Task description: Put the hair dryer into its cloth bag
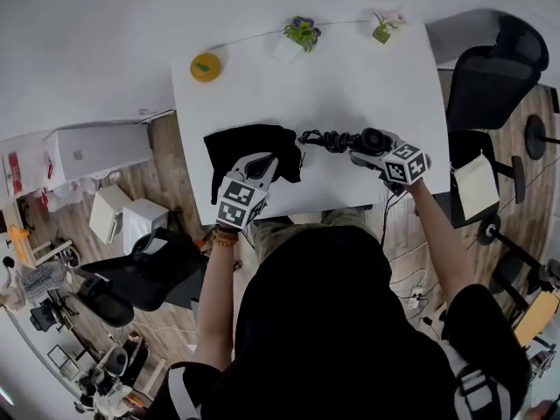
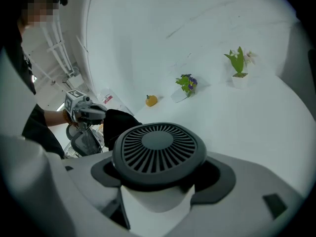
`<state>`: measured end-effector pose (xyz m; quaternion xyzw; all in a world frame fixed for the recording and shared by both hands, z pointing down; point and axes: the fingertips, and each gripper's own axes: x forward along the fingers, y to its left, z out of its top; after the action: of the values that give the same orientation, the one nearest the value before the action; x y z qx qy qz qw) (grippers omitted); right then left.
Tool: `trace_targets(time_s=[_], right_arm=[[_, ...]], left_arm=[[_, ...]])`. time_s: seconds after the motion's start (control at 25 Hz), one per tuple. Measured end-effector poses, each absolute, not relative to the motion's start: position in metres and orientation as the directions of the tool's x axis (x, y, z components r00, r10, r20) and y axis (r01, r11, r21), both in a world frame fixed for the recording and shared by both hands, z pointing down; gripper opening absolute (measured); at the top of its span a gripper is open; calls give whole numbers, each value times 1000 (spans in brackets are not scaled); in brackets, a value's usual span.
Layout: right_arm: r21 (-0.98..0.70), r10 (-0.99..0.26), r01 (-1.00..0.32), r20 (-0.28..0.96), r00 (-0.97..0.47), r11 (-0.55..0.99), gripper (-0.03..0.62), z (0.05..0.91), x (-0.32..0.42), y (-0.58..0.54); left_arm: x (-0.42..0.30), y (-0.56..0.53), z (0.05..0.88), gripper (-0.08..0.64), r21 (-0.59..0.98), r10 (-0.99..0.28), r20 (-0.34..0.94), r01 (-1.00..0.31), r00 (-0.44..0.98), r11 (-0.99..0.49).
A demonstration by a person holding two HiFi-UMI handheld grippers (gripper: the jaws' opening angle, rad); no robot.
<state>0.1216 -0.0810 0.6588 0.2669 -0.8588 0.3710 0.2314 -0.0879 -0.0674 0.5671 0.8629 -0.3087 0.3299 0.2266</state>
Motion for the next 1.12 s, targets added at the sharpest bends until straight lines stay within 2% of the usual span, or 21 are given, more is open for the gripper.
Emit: trace_targets(time_s=[0.4, 0.68, 0.92, 1.12], right_arm=[[-543, -374, -669, 560, -739, 508, 379, 636, 131, -62], [-618, -481, -708, 531, -697, 343, 379, 611, 123, -30], [-619, -521, -721, 523, -675, 311, 379, 601, 115, -10], [-638, -529, -714, 515, -675, 290, 379, 601, 111, 12]], left_arm=[[-91, -52, 561, 31, 202, -336, 714, -640, 615, -741], [-100, -39, 551, 31, 201, -310, 666, -564, 678, -801], [-105, -26, 550, 31, 184, -302, 631, -517, 715, -836], [-110, -23, 554, 31, 213, -325, 615, -549, 718, -808]])
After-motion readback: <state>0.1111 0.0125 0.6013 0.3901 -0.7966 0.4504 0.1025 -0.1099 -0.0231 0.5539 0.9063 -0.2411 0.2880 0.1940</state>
